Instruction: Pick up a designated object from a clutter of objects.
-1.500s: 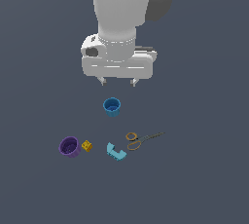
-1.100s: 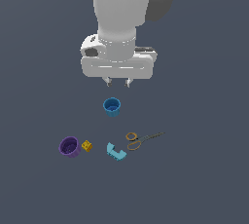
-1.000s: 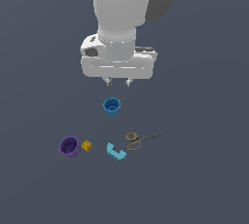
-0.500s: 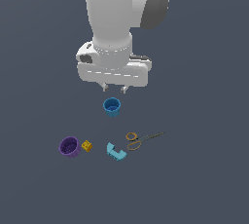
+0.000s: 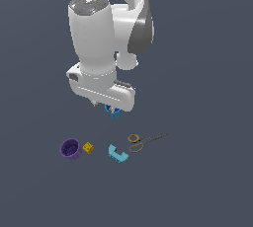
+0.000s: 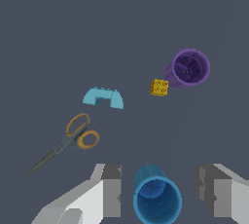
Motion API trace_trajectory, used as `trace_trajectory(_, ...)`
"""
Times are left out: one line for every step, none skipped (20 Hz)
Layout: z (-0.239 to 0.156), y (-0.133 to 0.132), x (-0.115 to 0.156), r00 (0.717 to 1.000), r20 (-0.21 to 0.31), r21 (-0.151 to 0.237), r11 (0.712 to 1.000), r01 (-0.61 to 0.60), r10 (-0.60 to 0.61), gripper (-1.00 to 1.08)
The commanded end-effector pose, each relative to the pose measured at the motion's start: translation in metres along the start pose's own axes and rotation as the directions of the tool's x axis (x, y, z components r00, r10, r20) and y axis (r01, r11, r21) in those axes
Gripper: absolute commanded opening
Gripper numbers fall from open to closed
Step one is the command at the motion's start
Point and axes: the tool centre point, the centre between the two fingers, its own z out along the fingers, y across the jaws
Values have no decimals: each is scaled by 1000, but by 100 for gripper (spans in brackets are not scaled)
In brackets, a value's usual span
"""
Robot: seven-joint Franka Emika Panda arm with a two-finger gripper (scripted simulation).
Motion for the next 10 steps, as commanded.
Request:
trace_trajectory(18, 11, 13, 996, -22, -1, 996, -88, 88, 28)
trace_trajectory(25, 16, 18, 992, -31, 0, 992, -124, 124, 28)
trace_trajectory(32, 21, 23, 986, -41, 0, 987, -159, 159, 28)
trace_trajectory(39, 26, 27, 980, -50, 1, 981, -194, 193, 28)
trace_trajectory(46, 32, 32, 972, -60, 2, 974, -228, 228, 28)
trace_trajectory(53, 37, 36, 963, -70, 3, 965, -262, 261, 28)
trace_trajectory(60, 43, 40, 952, -80, 4, 955, -295, 295, 28)
trace_trajectory(67, 48, 44, 941, -90, 6, 945, -328, 327, 28)
trace_trajectory(74, 54, 48, 928, -101, 8, 933, -360, 359, 28)
trace_trajectory(81, 60, 52, 914, -111, 11, 920, -392, 390, 28)
